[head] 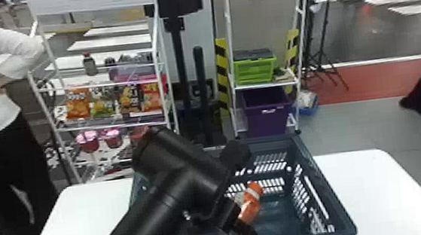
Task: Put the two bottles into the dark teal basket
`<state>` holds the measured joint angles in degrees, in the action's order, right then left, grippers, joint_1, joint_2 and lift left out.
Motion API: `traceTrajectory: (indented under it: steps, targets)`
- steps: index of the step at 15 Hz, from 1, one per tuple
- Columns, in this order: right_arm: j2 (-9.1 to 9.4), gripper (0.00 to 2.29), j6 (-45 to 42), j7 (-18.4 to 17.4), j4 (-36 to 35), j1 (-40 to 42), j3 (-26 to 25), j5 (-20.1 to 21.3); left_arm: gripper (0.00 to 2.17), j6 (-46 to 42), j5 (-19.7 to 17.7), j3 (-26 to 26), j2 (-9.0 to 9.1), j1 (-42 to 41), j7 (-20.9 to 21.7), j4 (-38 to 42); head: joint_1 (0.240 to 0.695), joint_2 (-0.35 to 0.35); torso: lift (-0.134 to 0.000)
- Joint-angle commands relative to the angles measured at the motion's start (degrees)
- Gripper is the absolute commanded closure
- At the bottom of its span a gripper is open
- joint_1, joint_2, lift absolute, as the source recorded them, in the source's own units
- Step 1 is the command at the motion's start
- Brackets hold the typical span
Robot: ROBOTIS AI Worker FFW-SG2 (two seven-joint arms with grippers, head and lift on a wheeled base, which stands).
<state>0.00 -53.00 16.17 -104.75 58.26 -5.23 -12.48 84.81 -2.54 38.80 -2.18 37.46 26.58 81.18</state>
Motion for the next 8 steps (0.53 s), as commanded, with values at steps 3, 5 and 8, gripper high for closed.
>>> traceTrajectory:
  steps: [3,5,8]
  targets:
    - [0.05,0.07,-0.1,0.1,0.4,-0.2,0.0,0.0,1.61,-2.6,1.7,1.6,0.6,0.8,-0.3,-3.9,0.499,0.0,0.0]
    - [0.05,0.07,-0.1,0.1,0.5,-0.3,0.0,0.0,0.02,-2.6,2.0,1.6,0.33,0.3,-1.4,-2.6,0.499,0.0,0.0]
    - [0.05,0.07,-0.1,0.9,0.8,-0.3,0.0,-0.5,0.0,-2.6,1.9,0.8,-0.2,0.4,-1.6,-1.1,0.499,0.0,0.0]
